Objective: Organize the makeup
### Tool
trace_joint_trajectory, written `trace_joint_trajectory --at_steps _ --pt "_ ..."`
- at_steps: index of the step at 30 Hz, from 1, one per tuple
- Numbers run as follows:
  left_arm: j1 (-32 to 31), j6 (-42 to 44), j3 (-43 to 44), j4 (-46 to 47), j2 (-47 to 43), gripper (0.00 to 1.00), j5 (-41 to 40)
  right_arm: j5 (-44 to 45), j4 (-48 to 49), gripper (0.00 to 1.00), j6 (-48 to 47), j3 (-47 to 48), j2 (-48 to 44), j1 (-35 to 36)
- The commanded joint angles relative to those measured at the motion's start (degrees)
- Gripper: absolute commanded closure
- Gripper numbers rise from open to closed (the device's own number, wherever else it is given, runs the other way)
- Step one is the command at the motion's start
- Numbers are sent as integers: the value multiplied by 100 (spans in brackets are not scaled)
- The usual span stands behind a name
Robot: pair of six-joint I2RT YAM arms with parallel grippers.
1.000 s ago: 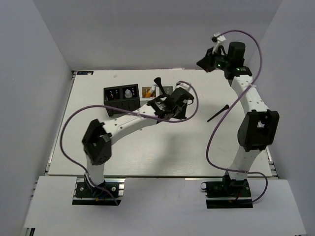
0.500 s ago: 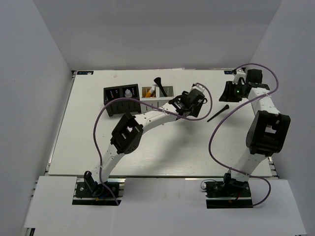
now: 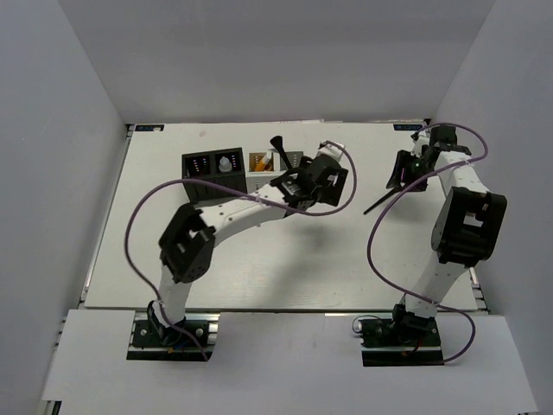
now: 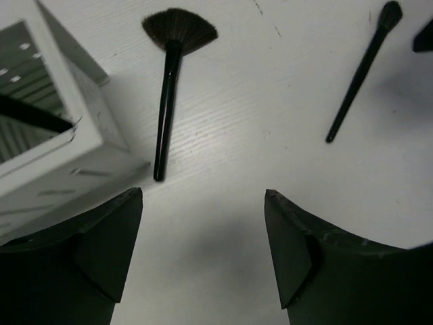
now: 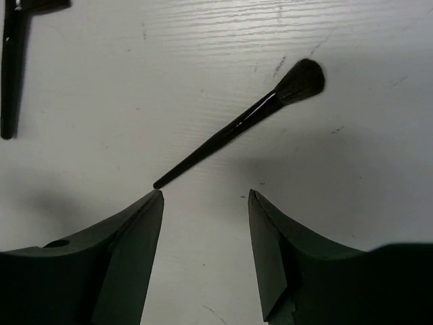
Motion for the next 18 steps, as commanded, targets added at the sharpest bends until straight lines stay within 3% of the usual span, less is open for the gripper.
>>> trace_joint_trajectory --at_steps 1,2,3,10,18 --pt "-83 -354 -638 319 -1233 14 191 528 -102 41 601 418 394 57" --pt "-83 -486 -823 345 -1635 12 209 634 -85 41 706 462 456 83" --pt "-83 -530 -1207 363 -1822 2 235 748 -59 41 855 593 535 118" --pt "-135 -1382 -2799 100 -3501 2 -115 1680 99 42 1295 1015 1071 504" --pt "-135 -2332 -3478 -919 -4635 2 -801 2419 144 45 1568 1166 1441 865"
